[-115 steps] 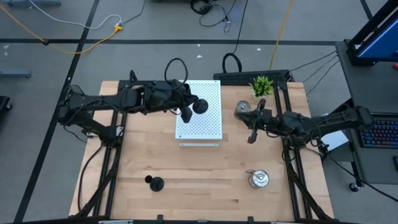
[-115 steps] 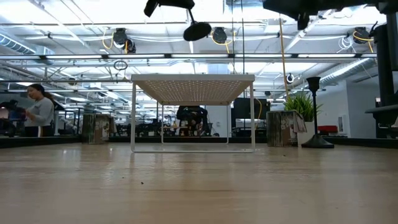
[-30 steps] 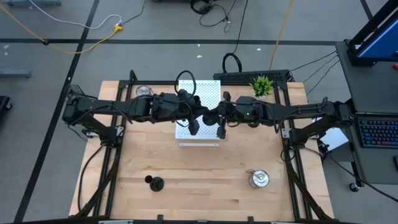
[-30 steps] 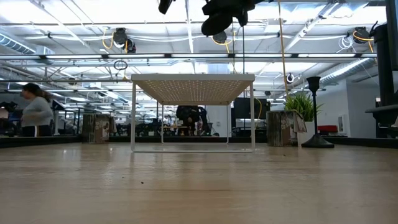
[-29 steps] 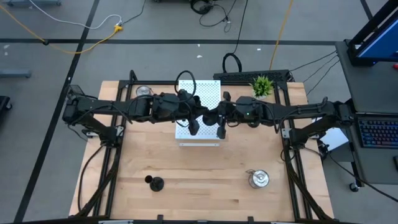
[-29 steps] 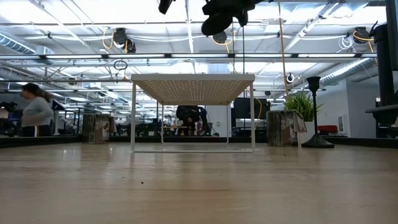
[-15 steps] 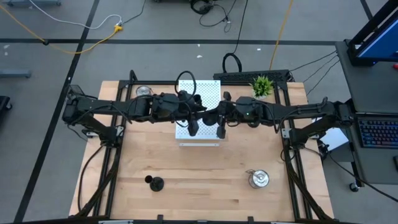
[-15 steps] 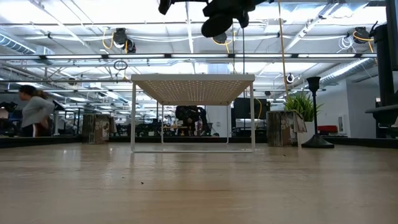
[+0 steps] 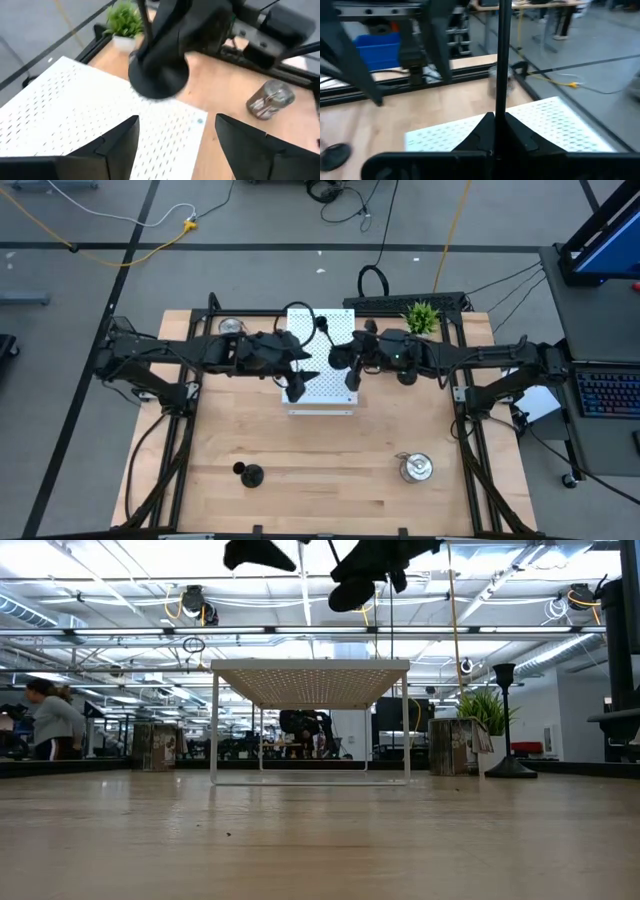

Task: Pick & Place candle stick holders
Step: Put the top left black candle holder on the shelf

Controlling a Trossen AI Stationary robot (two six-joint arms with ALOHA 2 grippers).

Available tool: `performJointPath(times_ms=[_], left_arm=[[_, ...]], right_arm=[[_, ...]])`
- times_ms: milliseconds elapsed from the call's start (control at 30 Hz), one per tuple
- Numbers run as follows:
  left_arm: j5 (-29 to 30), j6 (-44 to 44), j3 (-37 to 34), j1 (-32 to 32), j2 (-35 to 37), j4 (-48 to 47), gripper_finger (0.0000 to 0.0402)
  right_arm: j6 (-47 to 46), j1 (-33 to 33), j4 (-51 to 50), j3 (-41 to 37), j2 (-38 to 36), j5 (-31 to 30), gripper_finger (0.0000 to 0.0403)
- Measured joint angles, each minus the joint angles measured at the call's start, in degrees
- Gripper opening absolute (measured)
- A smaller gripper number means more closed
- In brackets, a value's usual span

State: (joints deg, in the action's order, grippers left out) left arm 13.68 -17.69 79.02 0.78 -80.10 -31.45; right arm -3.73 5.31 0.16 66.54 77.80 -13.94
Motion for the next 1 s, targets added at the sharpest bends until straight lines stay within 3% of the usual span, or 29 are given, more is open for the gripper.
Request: performJointPath(times_ms=[133,267,567,833,1000], left_arm=[[1.85,-0.87,0.02,0.00,2.11,-7.17,0.0270],[3.95,-0.82,-0.45,0.00,2.50,-13.69,0.0271],[5.73,-3.56,-6.24,-2.49,3.39,-12.74,0.0271],[4.96,-4.12,-11.42,-5.24,7.08,-10.21,0.0271],[4.31,-4.15,-14.98,-6.70,11.04,-6.72,0.0271]], right_arm=[[0.29,3.02,3.42,-0.48,0.00,-1.27,0.0009],[-1.41,6.28,13.38,-3.49,1.93,-1.37,0.0009],[-3.86,11.46,24.95,-5.40,10.87,-4.19,0.0009],[-4.55,13.80,24.49,-5.42,15.21,-10.10,0.0009],[-4.37,15.71,22.67,-5.44,15.91,-10.07,0.0009]])
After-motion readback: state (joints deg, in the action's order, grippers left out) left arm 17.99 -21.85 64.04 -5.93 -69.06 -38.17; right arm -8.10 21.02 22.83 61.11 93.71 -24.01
